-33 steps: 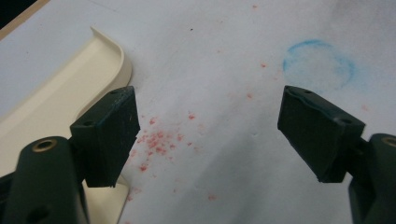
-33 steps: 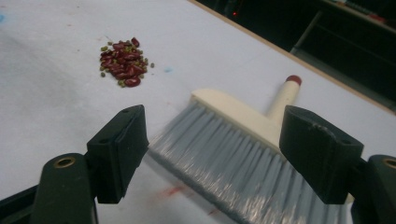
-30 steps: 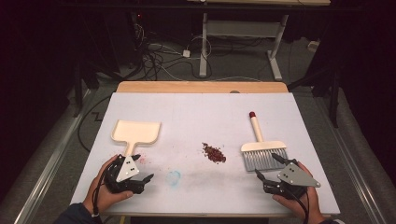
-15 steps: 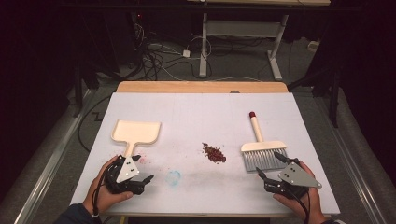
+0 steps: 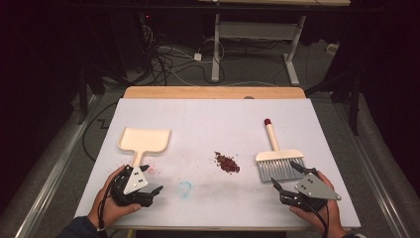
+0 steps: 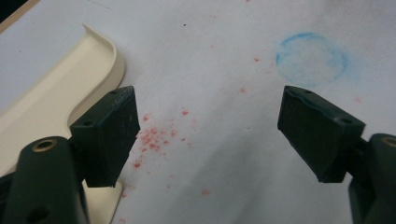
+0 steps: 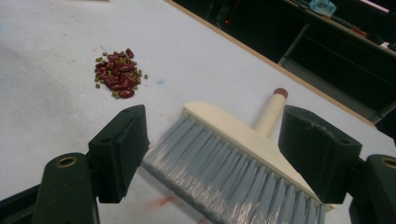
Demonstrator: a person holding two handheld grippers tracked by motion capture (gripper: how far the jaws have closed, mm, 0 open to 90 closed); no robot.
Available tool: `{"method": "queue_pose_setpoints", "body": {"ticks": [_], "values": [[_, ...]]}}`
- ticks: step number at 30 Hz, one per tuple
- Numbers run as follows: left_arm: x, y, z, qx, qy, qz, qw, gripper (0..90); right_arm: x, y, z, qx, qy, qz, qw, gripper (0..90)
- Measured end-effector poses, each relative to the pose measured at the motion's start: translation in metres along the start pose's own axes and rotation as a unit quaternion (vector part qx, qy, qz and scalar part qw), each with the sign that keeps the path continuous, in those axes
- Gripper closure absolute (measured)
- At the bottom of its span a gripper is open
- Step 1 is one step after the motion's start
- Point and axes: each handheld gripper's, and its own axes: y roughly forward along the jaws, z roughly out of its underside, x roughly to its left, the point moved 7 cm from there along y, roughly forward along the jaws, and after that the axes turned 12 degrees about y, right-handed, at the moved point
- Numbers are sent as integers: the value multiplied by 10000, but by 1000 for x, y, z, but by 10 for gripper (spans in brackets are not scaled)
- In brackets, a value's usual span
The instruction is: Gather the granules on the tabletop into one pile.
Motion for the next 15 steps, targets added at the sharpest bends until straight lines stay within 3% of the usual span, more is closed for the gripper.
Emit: {"method": "queue_pose_setpoints", "body": {"ticks": [15], "values": [[1,4,-2,4,20,55,10000,200,-5,0,2,37,-3,107,9999,247]]}}
